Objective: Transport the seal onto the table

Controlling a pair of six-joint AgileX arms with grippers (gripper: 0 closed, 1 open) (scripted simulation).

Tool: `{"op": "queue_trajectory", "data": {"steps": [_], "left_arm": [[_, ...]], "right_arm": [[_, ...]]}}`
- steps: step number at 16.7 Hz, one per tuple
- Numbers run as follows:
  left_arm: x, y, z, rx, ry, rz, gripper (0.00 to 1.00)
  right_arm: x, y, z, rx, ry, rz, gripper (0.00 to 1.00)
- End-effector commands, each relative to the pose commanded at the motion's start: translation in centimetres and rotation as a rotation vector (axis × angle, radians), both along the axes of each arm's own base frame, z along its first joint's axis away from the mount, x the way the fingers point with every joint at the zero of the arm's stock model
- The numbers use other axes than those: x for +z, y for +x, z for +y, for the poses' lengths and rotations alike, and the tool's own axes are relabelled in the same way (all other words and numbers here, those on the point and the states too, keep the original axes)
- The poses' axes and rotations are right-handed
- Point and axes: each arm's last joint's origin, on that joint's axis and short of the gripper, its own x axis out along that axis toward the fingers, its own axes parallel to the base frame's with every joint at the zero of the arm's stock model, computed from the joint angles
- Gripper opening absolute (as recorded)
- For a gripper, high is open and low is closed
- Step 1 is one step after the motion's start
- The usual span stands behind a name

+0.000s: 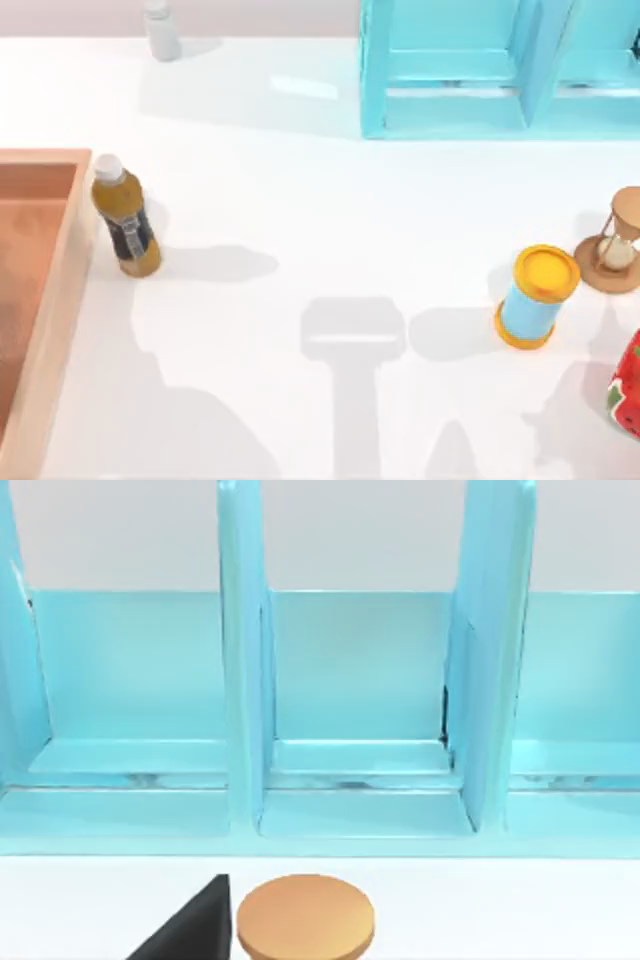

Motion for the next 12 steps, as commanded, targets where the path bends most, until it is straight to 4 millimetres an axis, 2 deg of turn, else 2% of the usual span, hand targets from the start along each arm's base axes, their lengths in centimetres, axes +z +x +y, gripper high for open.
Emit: {"op": "queue_trajectory", "data": {"steps": [3,5,8,12], "left_arm": [[0.4,0.3,-0.4,-0.003,0.001,-0.002,0.00],[1.9,1.2,-1.8,-0.006,0.002,-0.006,0.00],[5.6,2.3,-5.9,-0.016,0.000,0.007,0.00],[11.5,1.4,-12.2,-0.003,0.003,0.031,0.00]], "right_arm": [[0.0,0.0,0.0,0.000,0.000,0.000,1.00],[0.0,0.0,0.0,0.000,0.000,0.000,1.00],[0.0,0.0,0.0,0.000,0.000,0.000,1.00],[0.0,0.0,0.0,0.000,0.000,0.000,1.00]]}}
